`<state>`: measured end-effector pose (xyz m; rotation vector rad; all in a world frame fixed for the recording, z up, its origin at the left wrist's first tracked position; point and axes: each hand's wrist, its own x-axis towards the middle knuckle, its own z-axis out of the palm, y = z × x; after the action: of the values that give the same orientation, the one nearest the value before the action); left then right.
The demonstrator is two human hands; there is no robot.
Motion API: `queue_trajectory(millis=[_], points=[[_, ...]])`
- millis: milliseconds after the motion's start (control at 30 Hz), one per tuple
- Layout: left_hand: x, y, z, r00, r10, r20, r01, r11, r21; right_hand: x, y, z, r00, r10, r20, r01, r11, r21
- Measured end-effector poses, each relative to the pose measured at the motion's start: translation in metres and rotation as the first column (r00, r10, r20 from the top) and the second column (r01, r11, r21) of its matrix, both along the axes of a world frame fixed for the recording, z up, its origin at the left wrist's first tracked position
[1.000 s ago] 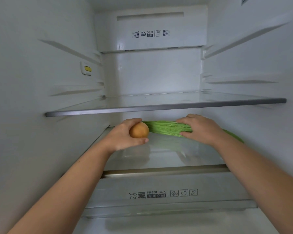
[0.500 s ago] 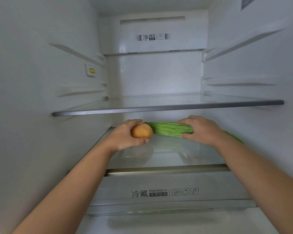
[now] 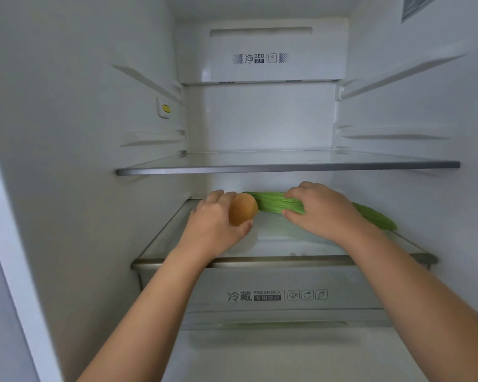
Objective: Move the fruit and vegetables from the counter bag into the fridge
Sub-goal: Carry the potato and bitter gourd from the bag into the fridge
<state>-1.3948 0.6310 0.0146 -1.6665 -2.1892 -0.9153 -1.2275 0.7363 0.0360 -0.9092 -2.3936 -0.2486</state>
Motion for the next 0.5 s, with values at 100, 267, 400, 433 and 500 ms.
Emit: queue_trajectory(millis=[100, 267, 400, 433, 500], points=[[0.014, -0.024, -0.007, 0.993, 0.047, -0.106, -0.040, 0.997, 0.067, -0.002, -0.028, -0.007, 0.998, -0.013, -0.060, 0.016, 0.998, 0.052], [0.027, -0.064, -0.025, 0.967, 0.057, -0.248, -0.009, 0.981, 0.193, -0.001, -0.075, -0.028, 0.995, -0.050, -0.089, 0.060, 0.991, 0.118], [0.034, -0.090, -0.041, 0.952, 0.035, -0.303, 0.028, 0.979, 0.200, 0.001, -0.111, -0.051, 0.981, -0.004, -0.195, 0.033, 0.989, 0.142], [0.035, -0.095, -0.046, 0.950, 0.026, -0.313, 0.040, 0.978, 0.204, 0.002, -0.119, -0.055, 0.976, 0.004, -0.220, 0.029, 0.989, 0.146], [0.038, -0.110, -0.055, 0.947, 0.018, -0.321, 0.053, 0.976, 0.210, 0.005, -0.136, -0.062, 0.969, 0.027, -0.244, 0.004, 0.992, 0.123]])
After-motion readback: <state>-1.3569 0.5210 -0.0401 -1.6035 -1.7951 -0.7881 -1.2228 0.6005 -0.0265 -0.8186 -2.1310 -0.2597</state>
